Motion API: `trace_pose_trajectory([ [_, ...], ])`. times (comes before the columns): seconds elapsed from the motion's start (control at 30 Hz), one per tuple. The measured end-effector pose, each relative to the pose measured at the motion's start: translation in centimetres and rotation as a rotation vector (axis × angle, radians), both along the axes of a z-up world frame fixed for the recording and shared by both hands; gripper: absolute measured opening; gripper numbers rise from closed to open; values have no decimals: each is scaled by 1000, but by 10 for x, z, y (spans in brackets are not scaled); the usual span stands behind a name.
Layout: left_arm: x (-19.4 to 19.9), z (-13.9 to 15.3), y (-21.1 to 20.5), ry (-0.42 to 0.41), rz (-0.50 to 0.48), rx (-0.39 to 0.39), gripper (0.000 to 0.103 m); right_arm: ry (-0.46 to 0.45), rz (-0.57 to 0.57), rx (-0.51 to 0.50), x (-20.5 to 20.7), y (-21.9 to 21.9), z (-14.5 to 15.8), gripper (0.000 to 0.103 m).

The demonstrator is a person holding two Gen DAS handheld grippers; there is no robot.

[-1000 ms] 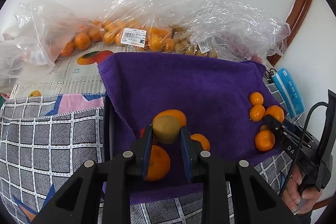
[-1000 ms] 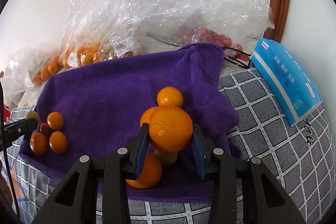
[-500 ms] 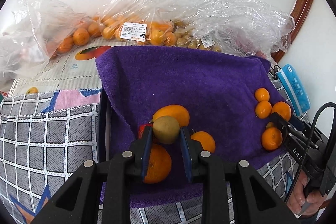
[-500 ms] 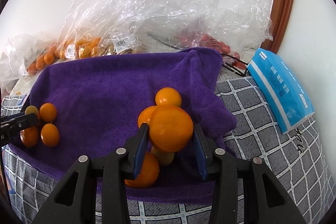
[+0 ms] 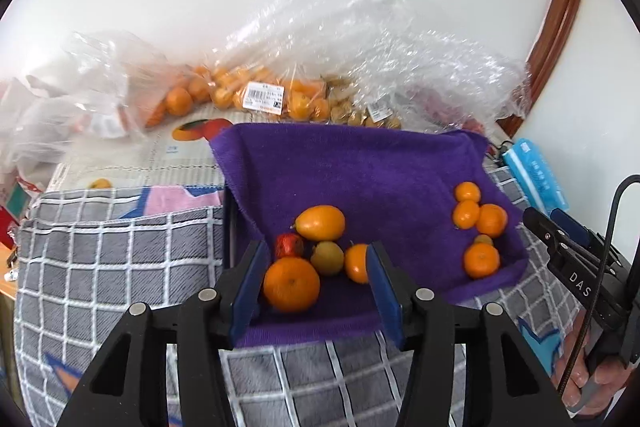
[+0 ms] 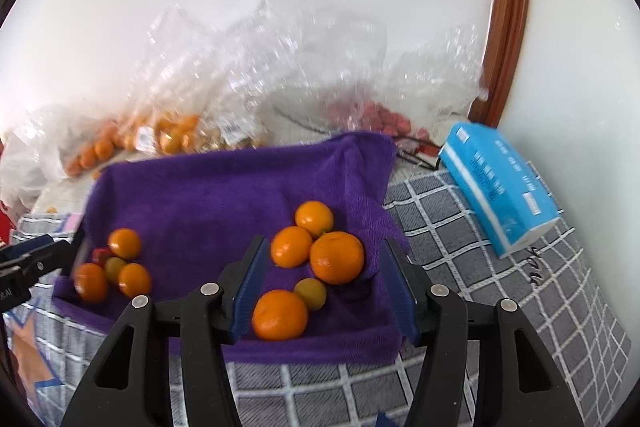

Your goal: Organize fruits

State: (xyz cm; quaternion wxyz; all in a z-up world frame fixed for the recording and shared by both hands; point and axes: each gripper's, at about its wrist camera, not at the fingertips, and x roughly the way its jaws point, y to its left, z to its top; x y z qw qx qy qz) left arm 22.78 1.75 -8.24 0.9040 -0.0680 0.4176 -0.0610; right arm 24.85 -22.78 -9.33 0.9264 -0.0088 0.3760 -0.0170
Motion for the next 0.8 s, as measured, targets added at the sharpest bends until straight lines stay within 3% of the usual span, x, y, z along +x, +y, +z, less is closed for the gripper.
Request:
trace_pose_trajectory([
  [0.23, -61, 35, 8, -91, 40, 6, 69, -41, 27, 36, -60, 12, 49, 58],
  [0.47, -125, 60, 4, -185, 51, -10, 88, -50, 36, 60, -118, 9, 74, 59],
  [0.5, -133, 61, 2, -196, 51, -7, 90, -59, 29, 58, -128, 8, 76, 62],
  [0.57, -146, 64, 0, -211, 56, 2, 91, -75, 16, 49, -145, 4, 78, 81],
  [0.8, -190, 72, -6, -264, 70, 17, 92, -136, 10, 41, -195, -6, 88, 95],
])
